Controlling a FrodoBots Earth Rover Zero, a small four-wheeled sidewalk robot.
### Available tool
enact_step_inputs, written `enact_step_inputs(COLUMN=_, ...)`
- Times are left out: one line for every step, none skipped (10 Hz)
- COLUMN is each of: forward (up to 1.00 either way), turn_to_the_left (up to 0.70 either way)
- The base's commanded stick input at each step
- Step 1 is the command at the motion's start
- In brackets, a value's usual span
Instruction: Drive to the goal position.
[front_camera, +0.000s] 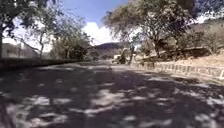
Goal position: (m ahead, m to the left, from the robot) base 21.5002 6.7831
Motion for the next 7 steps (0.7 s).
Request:
enact_step_inputs(forward=0.70, turn_to_the_left=0.00)
enact_step_inputs(forward=0.70, turn_to_the_left=0.03)
enact_step_inputs(forward=0.70, turn_to_the_left=0.14)
enact_step_inputs(forward=0.70, turn_to_the_left=0.26)
enact_step_inputs(forward=0.70, turn_to_the_left=0.27)
enact_step_inputs(forward=0.70, turn_to_the_left=0.27)
enact_step_inputs(forward=0.70, turn_to_the_left=0.00)
